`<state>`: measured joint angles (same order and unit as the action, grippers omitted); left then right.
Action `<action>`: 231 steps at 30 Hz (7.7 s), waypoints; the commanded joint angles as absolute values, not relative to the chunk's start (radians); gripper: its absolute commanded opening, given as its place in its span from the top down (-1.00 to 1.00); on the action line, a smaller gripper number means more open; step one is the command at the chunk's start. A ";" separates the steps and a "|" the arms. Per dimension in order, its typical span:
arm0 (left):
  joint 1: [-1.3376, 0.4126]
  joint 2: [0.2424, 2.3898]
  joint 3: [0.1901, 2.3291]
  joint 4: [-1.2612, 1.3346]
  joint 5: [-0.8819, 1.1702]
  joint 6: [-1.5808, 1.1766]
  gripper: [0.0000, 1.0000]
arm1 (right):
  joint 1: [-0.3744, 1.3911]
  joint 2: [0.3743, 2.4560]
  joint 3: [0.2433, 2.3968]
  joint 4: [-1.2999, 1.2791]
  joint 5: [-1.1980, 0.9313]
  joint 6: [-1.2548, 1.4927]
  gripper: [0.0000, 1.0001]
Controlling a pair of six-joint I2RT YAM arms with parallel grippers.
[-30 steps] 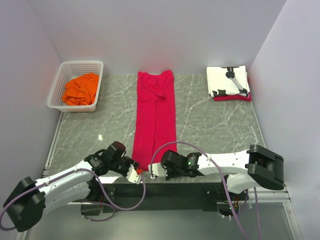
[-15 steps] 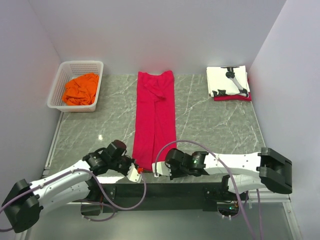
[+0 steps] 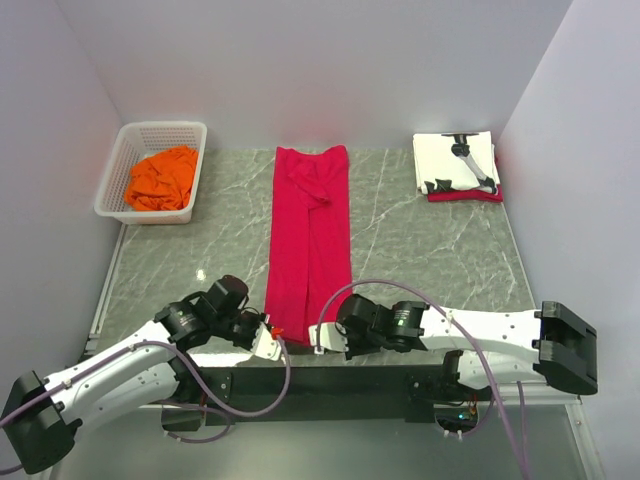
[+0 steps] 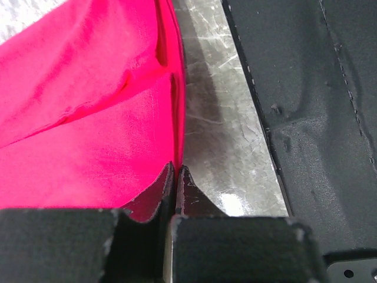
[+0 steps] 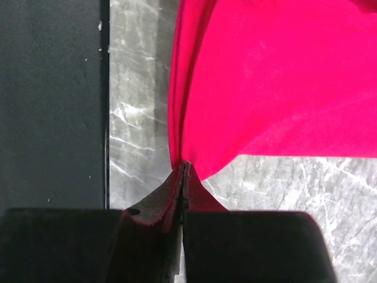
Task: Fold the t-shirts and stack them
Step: Fold the tshirt
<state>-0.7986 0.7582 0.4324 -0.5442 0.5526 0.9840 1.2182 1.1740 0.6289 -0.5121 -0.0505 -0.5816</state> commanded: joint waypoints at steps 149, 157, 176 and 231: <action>-0.152 1.915 1.199 0.115 0.828 1.192 0.27 | 0.506 2.059 1.658 -0.439 -0.074 -1.014 0.10; -0.072 1.766 1.270 -0.151 0.897 0.843 0.29 | 0.459 1.944 1.700 -0.592 -0.200 -0.757 0.15; -0.138 1.882 1.164 -0.328 0.963 0.261 0.39 | 0.457 2.117 1.602 -0.776 -0.638 -0.290 0.49; -0.521 1.281 0.400 0.112 0.506 1.198 0.10 | 0.784 1.580 0.776 -0.268 -0.002 -0.770 0.48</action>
